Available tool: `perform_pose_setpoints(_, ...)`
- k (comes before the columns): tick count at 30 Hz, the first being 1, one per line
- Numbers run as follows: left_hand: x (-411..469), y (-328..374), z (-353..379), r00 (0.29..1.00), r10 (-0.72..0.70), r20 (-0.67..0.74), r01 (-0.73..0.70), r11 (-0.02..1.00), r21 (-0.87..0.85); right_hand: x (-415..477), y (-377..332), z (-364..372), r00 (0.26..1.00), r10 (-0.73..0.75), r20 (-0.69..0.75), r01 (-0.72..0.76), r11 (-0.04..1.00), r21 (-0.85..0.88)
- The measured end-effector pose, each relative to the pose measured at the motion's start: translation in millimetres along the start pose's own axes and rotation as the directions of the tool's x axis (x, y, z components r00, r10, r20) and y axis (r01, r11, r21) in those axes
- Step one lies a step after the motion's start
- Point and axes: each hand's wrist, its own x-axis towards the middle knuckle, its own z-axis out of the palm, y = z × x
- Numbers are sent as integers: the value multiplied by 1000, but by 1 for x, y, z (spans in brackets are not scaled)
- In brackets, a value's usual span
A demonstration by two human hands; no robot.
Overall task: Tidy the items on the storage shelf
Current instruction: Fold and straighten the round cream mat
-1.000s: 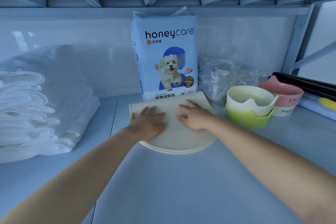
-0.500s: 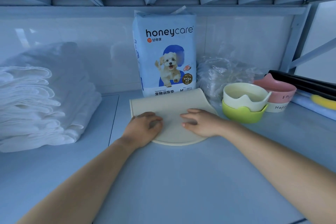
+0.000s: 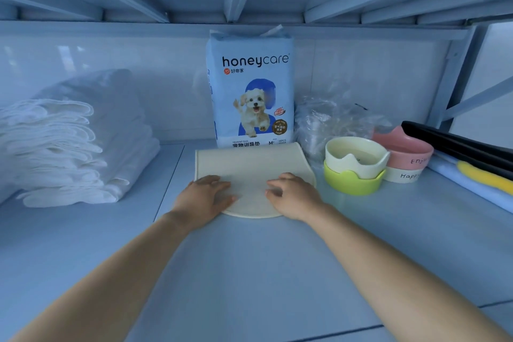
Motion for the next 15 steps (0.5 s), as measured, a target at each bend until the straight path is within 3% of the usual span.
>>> perform_pose_setpoints(4, -33, 7, -3, 999, -36, -11, 35, 999, -34, -10, -8, -4, 995, -36, -98, 41, 998, 52)
perform_pose_setpoints(10, -94, -6, -32, 979, -170, -112, 171, 985, -1, -27, -56, -3, 962, -258, -84, 264, 963, 59)
perform_pose_setpoints(15, -154, -33, -66, 944, -257, -208, 268, 963, 30, -50, -114, 1, 888, -445, -118, 458, 881, 121)
